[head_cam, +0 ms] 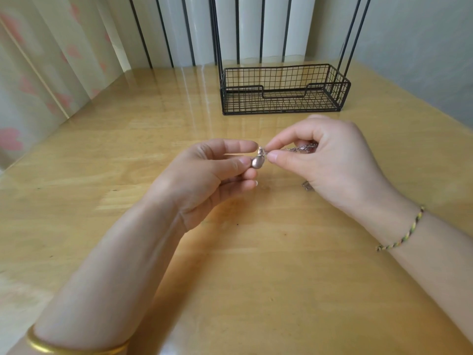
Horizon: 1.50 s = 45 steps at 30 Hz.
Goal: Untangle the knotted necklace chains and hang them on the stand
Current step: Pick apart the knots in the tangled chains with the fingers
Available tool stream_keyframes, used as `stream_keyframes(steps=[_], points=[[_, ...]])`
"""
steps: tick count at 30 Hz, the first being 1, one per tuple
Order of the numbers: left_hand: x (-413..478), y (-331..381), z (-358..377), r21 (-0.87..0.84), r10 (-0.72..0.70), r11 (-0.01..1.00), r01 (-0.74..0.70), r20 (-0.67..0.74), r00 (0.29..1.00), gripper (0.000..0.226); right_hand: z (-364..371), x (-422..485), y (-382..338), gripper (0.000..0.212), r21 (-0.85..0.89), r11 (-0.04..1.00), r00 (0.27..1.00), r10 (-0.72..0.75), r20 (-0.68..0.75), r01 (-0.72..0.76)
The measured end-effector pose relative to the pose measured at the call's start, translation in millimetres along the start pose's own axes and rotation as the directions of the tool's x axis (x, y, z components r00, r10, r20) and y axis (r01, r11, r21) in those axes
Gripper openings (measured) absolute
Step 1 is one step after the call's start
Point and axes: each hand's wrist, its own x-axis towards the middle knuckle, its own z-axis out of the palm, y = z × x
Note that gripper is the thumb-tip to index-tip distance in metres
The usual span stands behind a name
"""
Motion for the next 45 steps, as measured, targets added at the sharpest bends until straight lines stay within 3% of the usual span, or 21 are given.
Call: stream_keyframes(steps=[6,12,20,25,31,35,39,45], points=[[-0.2,0.0,0.2,-0.008,0.014,1.000,-0.014,-0.069,0.998,0.017,1.1,-0.8,0.8,0.008,0.163,0.983,0.996,0.085,0.029,-0.088],[0.8,-2.1,5.2,0.029,0.057,0.998,-0.056,-0.042,0.997,0.020,5.9,-2.0,1.0,0.013,0.229,0.961,0.987,0.142,0.073,-0.155],[-3.9,-6.9,9.7,0.243,0.084,0.965,-0.098,0.070,0.994,0.010,4.7,-1.4,3.7,0.013,0.391,0.889,0.971,0.207,0.118,-0.237],[-3.0,-11.0,10.8,0.420,0.108,0.900,-0.120,0.052,0.993,0.019,5.4,-2.9,-0.3,0.013,0.415,0.879,0.970,0.190,0.150,-0.237],[-3.4,-7.4,12.8,0.255,0.015,0.967,-0.030,0.061,0.998,0.026,3.8,-1.5,1.1,0.010,0.406,0.869,0.958,0.234,0.165,-0.282],[-3.9,-4.3,11.7,0.184,0.023,0.983,-0.029,0.036,0.999,0.025,5.2,-1.0,5.7,0.012,0.353,0.873,0.942,0.305,0.141,-0.336],[-2.5,-2.7,8.6,0.124,0.038,0.992,-0.034,-0.033,0.999,0.035,6.7,-1.4,5.9,0.013,0.311,0.892,0.942,0.287,0.172,-0.329],[-2.5,0.4,7.8,0.006,-0.031,1.000,0.031,-0.034,0.999,0.020,4.6,-3.0,2.9,0.009,0.302,0.870,0.906,0.303,0.294,-0.389]])
